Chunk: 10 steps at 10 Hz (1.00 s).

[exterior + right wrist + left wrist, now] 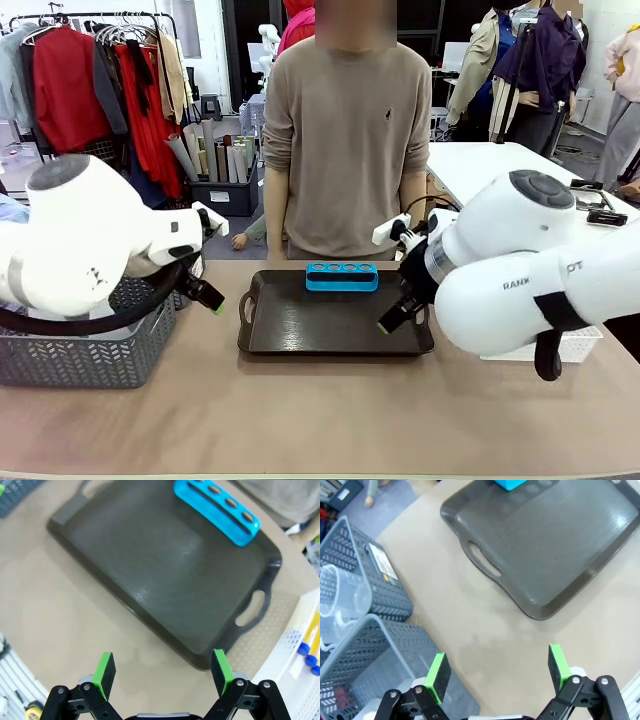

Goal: Prepare the laboratory tools.
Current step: Pick up one Large Measuring Cup and place it on the Handle tray.

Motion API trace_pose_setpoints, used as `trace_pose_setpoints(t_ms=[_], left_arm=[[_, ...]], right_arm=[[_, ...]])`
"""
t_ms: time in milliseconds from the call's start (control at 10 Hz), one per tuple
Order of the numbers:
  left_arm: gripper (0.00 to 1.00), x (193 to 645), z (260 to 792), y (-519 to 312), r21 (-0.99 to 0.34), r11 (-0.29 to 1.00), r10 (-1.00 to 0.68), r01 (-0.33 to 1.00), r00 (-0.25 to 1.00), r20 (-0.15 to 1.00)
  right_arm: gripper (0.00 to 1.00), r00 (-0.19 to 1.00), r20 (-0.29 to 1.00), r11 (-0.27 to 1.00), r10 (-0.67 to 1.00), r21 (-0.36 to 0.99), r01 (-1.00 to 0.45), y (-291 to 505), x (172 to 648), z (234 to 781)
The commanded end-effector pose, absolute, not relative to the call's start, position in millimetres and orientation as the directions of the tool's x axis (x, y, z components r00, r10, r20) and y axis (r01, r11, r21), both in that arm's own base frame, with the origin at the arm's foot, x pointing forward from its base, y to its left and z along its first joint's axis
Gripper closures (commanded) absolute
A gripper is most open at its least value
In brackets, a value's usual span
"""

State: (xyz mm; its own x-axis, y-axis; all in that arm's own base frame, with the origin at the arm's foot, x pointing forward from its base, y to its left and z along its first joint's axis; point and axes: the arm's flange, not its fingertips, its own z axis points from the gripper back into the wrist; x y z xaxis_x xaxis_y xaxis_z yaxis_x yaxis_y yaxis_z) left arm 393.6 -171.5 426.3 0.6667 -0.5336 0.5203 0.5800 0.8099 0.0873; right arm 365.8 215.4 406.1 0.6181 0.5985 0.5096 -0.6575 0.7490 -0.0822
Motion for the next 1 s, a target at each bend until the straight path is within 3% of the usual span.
trace_pose_setpoints(t_ms=[0,500,900], left_arm=[[0.00,392.7,459.8,-149.8,0.048,0.767,-0.568,0.639,0.644,0.513],[0.00,398.8,538.6,-84.7,-0.024,0.725,-0.542,0.688,0.592,0.597],[0.00,401.8,554.7,-67.4,-0.023,0.727,-0.503,0.687,0.555,0.662]], right_arm=[[0.00,0.610,0.513,0.723,0.605,-0.031,-0.690,195.5,369.5,448.3],[0.00,0.577,0.561,0.653,0.594,0.084,-0.753,149.2,357.6,551.3],[0.00,0.561,0.643,0.670,0.522,0.099,-0.736,108.0,364.3,571.3]])
